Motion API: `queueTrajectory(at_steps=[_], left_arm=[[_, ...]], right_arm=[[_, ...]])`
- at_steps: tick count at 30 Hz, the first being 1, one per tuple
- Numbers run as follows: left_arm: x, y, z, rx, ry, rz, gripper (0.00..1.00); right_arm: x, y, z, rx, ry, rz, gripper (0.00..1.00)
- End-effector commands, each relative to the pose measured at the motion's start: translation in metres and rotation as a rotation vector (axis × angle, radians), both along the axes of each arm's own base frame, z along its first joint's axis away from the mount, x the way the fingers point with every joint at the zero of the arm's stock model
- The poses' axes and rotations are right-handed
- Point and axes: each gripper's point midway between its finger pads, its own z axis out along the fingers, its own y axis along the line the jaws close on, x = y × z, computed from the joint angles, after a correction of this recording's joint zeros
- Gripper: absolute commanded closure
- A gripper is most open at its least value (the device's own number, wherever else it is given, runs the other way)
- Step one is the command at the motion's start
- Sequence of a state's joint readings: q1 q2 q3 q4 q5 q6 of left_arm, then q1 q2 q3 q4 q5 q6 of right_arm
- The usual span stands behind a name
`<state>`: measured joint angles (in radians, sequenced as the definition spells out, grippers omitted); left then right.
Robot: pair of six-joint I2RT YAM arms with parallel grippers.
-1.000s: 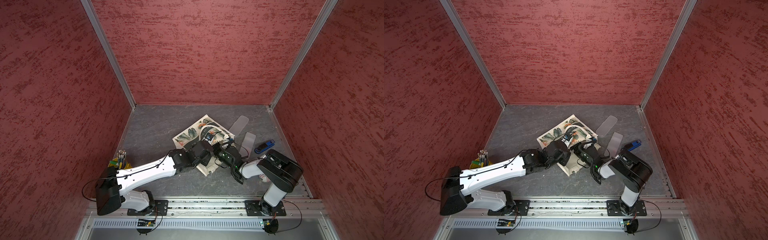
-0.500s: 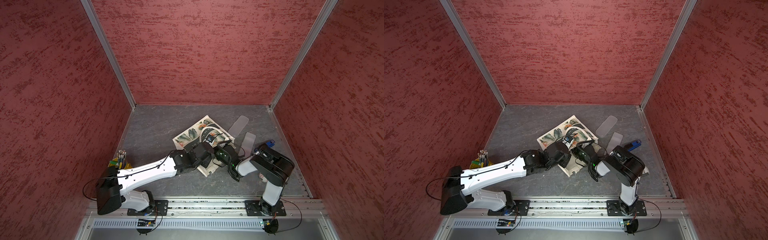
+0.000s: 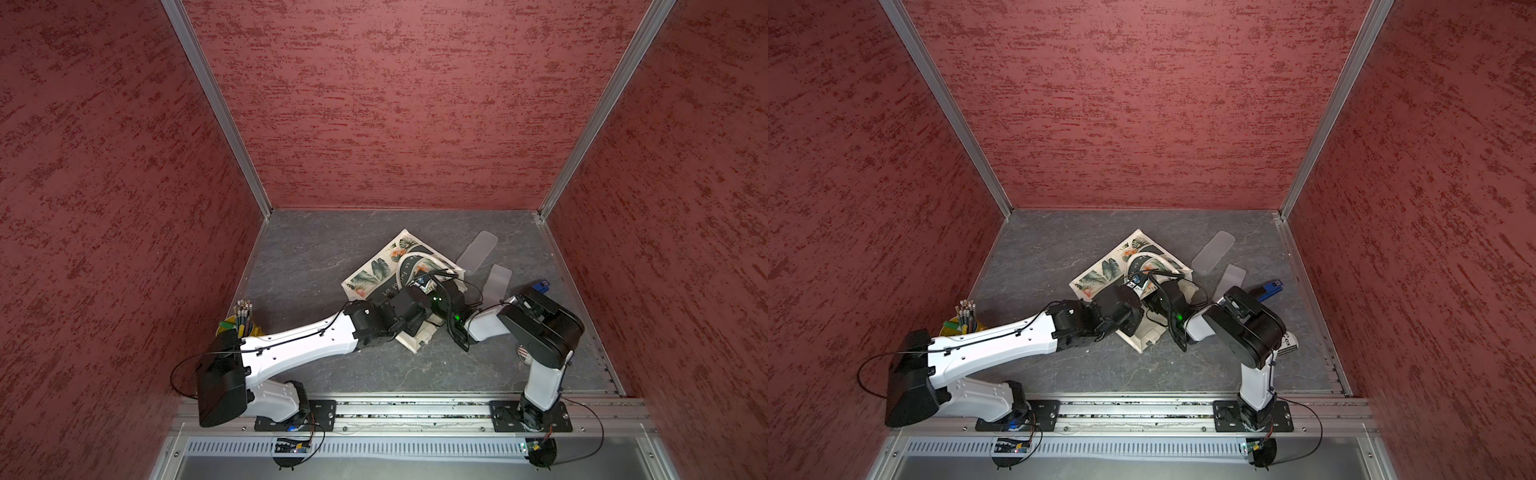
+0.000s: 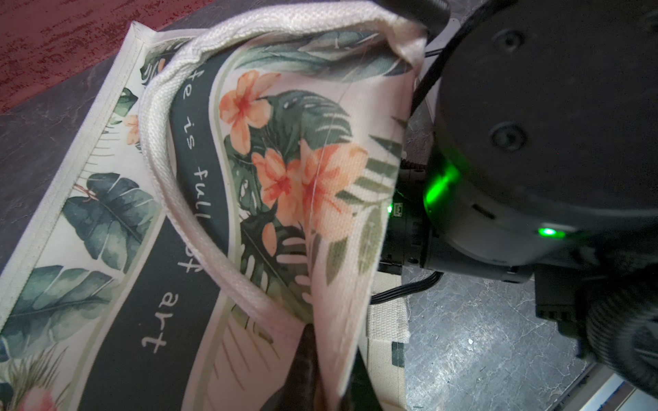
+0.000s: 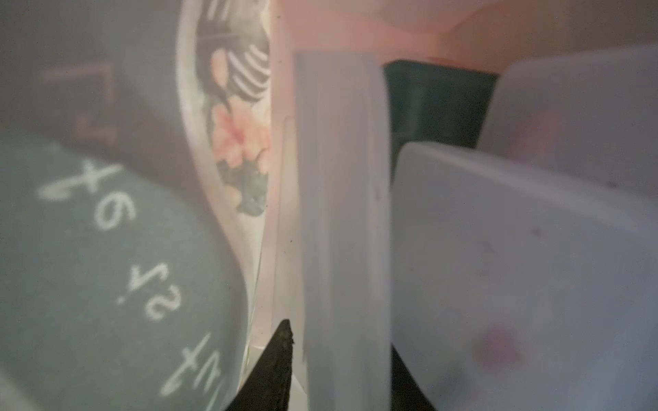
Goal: Take out the pencil case from the canvas bag
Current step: Pick up the pencil case from the canvas bag.
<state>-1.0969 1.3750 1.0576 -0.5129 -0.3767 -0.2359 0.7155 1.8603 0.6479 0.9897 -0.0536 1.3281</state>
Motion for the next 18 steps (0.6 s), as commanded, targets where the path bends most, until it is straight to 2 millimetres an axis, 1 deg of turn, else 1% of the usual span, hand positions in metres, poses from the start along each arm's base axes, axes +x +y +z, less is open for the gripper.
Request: queueTrajectory(at_steps=[1,6,10,12,18], left_arm=[[-0.007,-0.017,0.009,-0.045,0.022,-0.037,1.0],[0.002,-0.016,0.005,-0.038,0.031,0.005,1.0],[0.011,-0.015,0.005,-0.051,0.033,0.042,1.0],[0.015,-0.014,0.005,-0.057,0.036,0.061,1.0],[0.027,-0.013,0.007,-0.087,0.045,0.111,1.0]], right_arm=[[-0.003,0.004,0.007,-0.058,-0.05,0.054,0.7],[-0.019,0.004,0.024,-0.1,-0.178,0.138,0.74],[-0.035,-0.007,0.025,-0.129,-0.22,0.161,0.79],[-0.041,-0.012,0.027,-0.139,-0.235,0.167,0.79],[-0.062,-0.017,0.033,-0.136,-0.249,0.228,0.81]])
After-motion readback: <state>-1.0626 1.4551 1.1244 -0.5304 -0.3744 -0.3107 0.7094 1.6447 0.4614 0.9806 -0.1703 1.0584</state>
